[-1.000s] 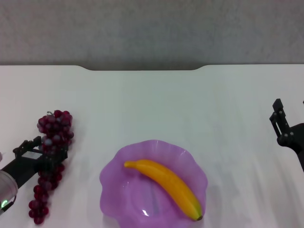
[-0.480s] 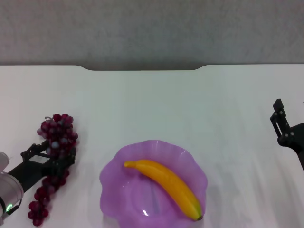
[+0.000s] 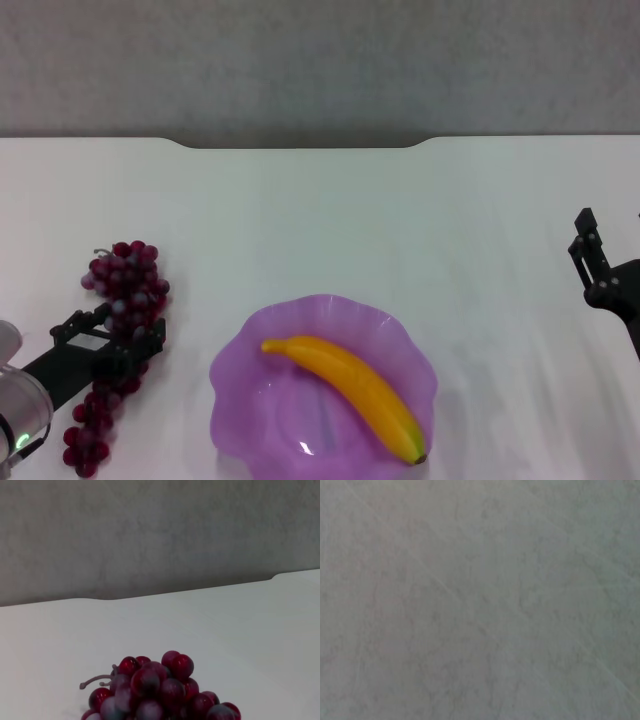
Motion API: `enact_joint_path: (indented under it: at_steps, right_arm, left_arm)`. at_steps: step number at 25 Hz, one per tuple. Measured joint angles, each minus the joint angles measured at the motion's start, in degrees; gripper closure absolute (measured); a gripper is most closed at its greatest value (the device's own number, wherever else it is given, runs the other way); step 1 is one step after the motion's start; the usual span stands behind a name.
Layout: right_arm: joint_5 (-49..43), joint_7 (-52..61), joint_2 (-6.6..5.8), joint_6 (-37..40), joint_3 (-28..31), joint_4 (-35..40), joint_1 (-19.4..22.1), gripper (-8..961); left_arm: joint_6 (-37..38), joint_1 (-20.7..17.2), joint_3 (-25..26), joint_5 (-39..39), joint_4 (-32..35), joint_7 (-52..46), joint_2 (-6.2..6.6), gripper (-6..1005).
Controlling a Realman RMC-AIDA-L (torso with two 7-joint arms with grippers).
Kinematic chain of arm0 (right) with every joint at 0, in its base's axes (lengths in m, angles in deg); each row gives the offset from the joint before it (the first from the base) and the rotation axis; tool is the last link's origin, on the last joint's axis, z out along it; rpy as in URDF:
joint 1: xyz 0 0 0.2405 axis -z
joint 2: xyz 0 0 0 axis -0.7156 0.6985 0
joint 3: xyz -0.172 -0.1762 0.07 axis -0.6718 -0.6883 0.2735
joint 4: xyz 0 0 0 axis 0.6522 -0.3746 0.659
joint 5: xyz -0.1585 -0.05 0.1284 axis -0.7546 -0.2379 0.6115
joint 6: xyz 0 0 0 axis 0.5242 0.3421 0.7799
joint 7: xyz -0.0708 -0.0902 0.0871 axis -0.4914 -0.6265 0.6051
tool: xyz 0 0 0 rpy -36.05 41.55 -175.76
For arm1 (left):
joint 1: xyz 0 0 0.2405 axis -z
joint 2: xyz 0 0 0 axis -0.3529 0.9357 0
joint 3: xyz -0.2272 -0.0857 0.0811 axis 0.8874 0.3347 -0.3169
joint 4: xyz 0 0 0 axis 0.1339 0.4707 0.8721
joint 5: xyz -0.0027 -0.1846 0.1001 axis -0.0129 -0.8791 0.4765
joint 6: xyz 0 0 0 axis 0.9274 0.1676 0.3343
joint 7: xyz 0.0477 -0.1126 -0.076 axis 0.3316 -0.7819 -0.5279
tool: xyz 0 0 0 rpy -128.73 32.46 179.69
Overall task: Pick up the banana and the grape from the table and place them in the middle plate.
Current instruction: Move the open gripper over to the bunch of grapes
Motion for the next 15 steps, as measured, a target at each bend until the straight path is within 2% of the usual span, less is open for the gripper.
enact_joint_path:
  at_steps: [15]
  right_arm:
    - [0.0, 0.3, 0.0, 0.0, 0.0, -0.57, -0.32, 293]
  left_arm:
    - [-1.93, 0.47, 0.0, 1.69, -0.01, -0.68, 0.09, 121]
